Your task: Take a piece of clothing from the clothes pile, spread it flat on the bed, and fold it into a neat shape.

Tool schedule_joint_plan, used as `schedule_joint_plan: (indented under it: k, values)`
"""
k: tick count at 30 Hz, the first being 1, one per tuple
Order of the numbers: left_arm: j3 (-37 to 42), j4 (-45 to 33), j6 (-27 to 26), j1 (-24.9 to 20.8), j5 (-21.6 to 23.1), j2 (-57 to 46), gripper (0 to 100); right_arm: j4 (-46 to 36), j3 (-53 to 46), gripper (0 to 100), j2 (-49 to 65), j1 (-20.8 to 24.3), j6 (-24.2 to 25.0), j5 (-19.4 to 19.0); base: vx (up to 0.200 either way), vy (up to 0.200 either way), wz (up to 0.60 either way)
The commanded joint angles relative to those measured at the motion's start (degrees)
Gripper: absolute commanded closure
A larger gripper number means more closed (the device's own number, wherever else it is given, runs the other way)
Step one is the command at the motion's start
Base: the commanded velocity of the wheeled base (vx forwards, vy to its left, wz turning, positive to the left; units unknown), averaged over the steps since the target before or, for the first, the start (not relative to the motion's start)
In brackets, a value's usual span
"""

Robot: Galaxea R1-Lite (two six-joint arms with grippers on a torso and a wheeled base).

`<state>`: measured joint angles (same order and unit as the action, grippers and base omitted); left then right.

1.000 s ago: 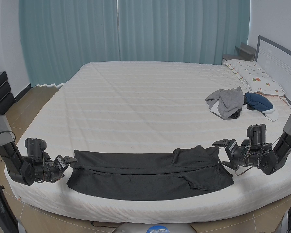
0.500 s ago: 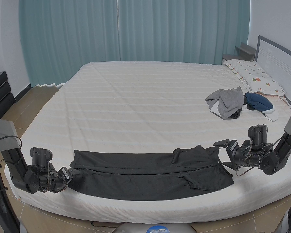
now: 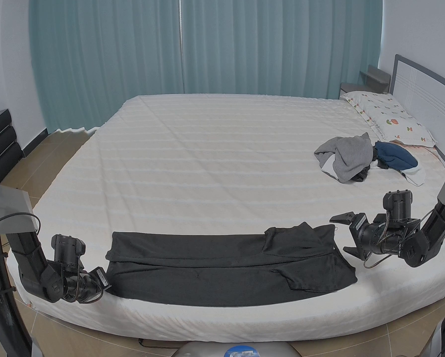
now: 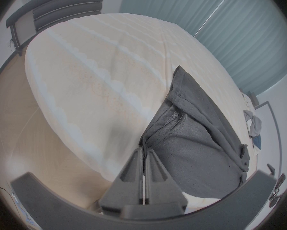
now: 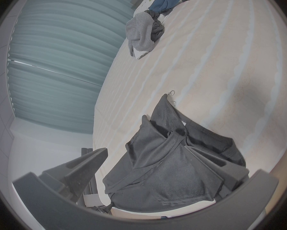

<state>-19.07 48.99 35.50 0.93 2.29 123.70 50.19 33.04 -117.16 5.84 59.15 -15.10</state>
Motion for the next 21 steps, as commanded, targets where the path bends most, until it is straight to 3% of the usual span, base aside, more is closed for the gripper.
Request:
schedule_joint_plan:
  k: [1, 7, 8, 21]
  values:
    - [0.52, -0.04, -0.34, 0.04, -0.53, 0.32, 100, 0.0, 0.01, 0, 0.01, -0.13, 0.0, -0.01, 0.0, 0.0, 0.0]
    - [0.52, -0.04, -0.34, 0.13, -0.8, 0.4, 100, 0.0, 0.01, 0, -0.08, -0.13, 0.0, -0.01, 0.0, 0.0, 0.0]
    - [0.52, -0.04, -0.34, 0.22, -0.8, 0.32, 0, 0.0, 0.01, 0, 0.01, -0.13, 0.0, -0.01, 0.0, 0.0, 0.0]
    - [-3.26, -0.83, 0.18, 3.56, 2.01, -8.91, 0, 0.0, -0.08, 0, 0.45, -0.39, 0.0, -0.01, 0.0, 0.0, 0.0]
